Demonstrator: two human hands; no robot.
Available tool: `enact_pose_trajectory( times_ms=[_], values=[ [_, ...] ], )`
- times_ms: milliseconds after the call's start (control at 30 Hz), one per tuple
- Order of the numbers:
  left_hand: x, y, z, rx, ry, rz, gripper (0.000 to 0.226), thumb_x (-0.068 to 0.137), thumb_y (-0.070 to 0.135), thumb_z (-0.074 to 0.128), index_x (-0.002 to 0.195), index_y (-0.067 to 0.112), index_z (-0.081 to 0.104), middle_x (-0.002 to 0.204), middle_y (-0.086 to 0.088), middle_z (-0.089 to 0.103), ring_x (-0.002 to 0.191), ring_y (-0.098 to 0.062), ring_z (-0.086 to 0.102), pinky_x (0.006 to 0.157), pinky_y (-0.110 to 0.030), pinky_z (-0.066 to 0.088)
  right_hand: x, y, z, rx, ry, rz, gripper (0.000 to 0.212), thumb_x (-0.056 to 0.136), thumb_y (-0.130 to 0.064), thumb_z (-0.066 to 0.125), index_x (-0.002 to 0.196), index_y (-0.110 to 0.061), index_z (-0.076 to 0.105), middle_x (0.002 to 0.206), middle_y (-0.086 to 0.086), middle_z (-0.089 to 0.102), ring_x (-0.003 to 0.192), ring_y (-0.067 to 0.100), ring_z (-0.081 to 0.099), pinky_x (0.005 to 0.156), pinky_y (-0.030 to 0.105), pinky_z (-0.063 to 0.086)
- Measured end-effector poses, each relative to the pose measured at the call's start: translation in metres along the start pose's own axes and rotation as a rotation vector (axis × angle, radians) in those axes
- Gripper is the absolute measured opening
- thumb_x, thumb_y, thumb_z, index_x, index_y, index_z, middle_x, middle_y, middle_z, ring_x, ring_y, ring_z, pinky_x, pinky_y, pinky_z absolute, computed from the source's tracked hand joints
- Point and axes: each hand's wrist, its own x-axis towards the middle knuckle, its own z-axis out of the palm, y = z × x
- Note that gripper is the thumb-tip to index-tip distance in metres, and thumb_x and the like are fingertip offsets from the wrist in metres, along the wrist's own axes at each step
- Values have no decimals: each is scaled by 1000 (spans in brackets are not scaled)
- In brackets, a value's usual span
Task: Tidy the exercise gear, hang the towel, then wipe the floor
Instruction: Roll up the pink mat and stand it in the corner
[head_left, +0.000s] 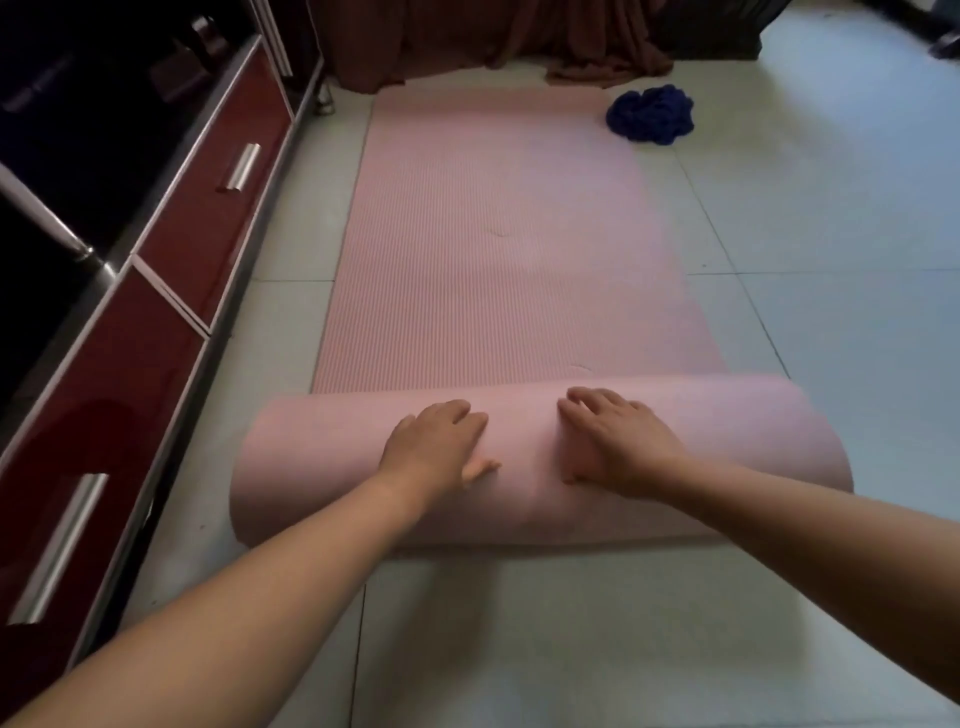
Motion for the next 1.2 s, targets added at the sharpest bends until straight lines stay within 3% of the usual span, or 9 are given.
enact_pose_trajectory(
  times_ms=[200, 433, 600, 733, 833, 1000, 1200],
  values=[
    [23, 14, -22, 40, -90, -60, 75, 79, 62, 55, 139, 22, 35, 145, -2, 33, 131, -23, 34, 104, -39, 36, 26, 23, -3, 102, 11, -43, 76, 74, -54, 65, 134, -20, 35, 142, 2, 33, 129, 25, 31, 99, 40, 35],
    [50, 8, -15, 52, -159, -85, 90, 75, 63, 60, 146, 29, 17, 151, 0, 23, 137, -23, 26, 107, -44, 33, 34, 24, 0, 174, 68, -52, 71, 73, -53, 67, 129, -17, 41, 138, 5, 37, 125, 27, 35, 98, 42, 34],
    [64, -3, -6, 89, -139, -2, 95, 73, 67, 58, 147, 30, 11, 151, 0, 21, 137, -23, 24, 106, -46, 33, 17, 17, 8, 89, 86, -96, 92, 72, -59, 64, 140, -11, 24, 148, 11, 20, 132, 31, 22, 107, 46, 23],
    [71, -8, -6, 86, -157, 39, 96, 74, 66, 57, 147, 29, 9, 152, -1, 19, 136, -24, 24, 104, -48, 34, 1, 6, 18, 32, 25, -101, 105, 75, -56, 64, 148, -10, 4, 156, 13, -3, 142, 35, 0, 112, 52, 3],
    [75, -12, -7, 79, -151, 56, 94, 76, 66, 56, 147, 28, 9, 151, -1, 19, 136, -25, 25, 102, -50, 35, 2, 5, 20, -8, 33, -92, 105, 73, -52, 68, 148, -11, 8, 156, 16, -1, 143, 37, 1, 112, 54, 4],
    [94, -28, -21, -33, -167, 94, 89, 75, 65, 58, 145, 25, 20, 145, -3, 33, 128, -26, 36, 100, -44, 39, 14, 1, 3, 4, 10, 0, 98, 80, -47, 62, 149, -17, -1, 157, 6, -9, 144, 27, -6, 114, 46, 0],
    [95, -31, -45, -127, -150, 197, 63, 82, 57, 56, 131, 19, 44, 132, -6, 47, 118, -27, 47, 96, -41, 43, 24, -3, -22, -13, -14, 75, 95, 79, -46, 64, 149, -17, 7, 158, 4, 5, 144, 25, 7, 114, 41, 10]
  ],
)
